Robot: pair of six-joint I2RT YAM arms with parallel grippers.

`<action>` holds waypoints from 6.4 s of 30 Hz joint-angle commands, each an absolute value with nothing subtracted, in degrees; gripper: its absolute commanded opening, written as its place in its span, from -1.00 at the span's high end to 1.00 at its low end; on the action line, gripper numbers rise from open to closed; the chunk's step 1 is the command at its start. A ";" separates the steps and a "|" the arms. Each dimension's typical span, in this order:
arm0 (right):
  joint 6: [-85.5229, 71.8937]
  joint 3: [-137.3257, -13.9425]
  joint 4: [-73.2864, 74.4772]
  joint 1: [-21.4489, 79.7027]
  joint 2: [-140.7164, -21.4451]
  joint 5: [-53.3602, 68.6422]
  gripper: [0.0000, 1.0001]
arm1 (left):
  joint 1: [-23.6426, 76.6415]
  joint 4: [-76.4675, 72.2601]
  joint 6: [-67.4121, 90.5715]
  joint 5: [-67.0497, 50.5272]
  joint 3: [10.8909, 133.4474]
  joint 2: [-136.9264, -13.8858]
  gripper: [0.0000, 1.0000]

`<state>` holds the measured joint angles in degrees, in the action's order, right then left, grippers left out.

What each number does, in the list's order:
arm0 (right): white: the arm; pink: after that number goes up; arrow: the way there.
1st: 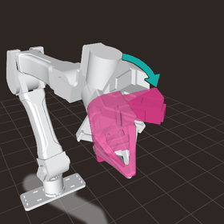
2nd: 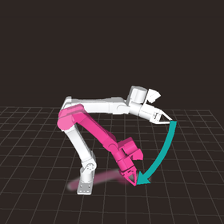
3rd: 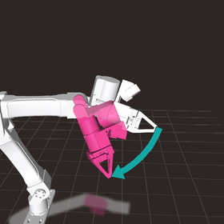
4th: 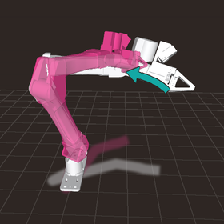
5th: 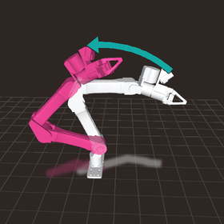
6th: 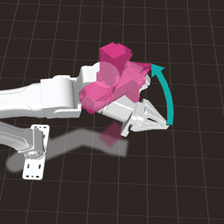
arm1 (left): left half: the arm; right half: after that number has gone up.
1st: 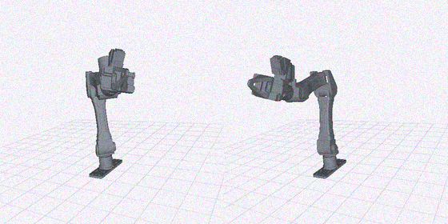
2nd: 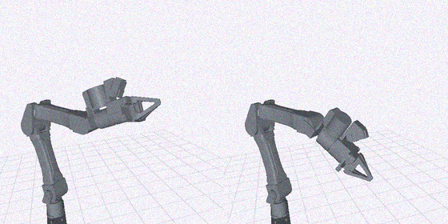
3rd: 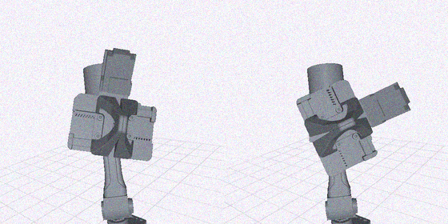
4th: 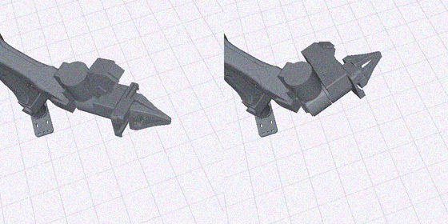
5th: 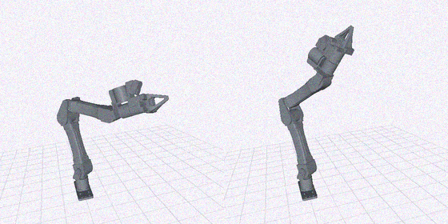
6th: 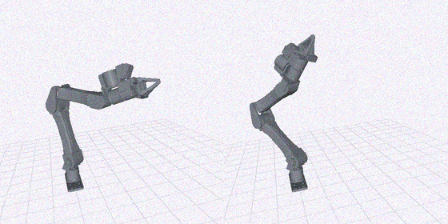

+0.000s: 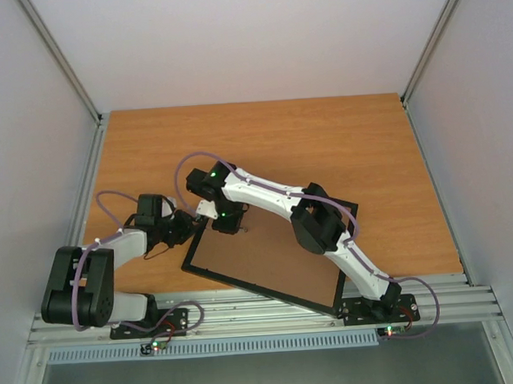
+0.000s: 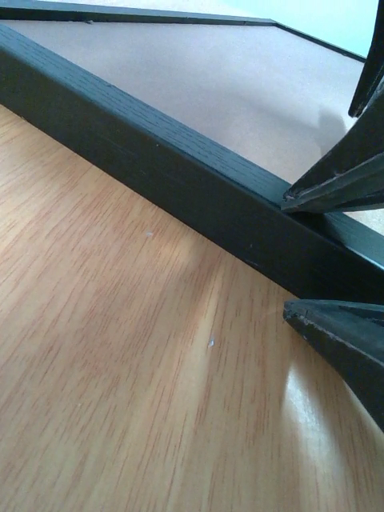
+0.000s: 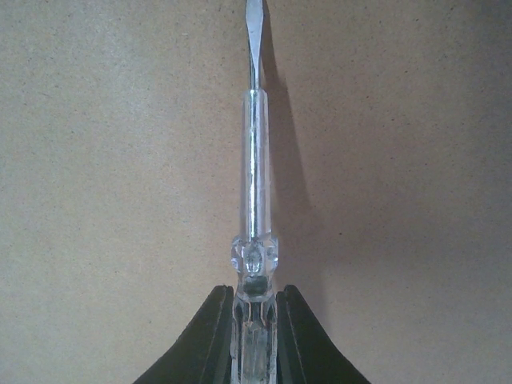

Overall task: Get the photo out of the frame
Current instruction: Release the photo frame item from the photo frame, then adjust the screwdriver.

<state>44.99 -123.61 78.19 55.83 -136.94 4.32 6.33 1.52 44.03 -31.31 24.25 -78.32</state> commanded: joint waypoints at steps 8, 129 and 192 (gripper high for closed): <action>45.90 -121.53 78.92 57.41 -136.18 3.28 0.98 | 6.25 2.68 44.54 -31.20 22.65 -78.94 0.36; 42.95 -119.45 50.09 60.07 -130.53 4.19 0.98 | 5.70 -8.61 50.98 -36.50 15.44 -81.08 0.45; 27.33 -82.01 50.62 55.55 -98.09 1.40 -0.97 | 11.86 25.32 46.85 -22.44 28.99 -50.61 -0.53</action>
<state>31.24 -84.38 46.19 55.24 -102.21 1.74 10.81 21.96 51.27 -24.43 26.74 -50.65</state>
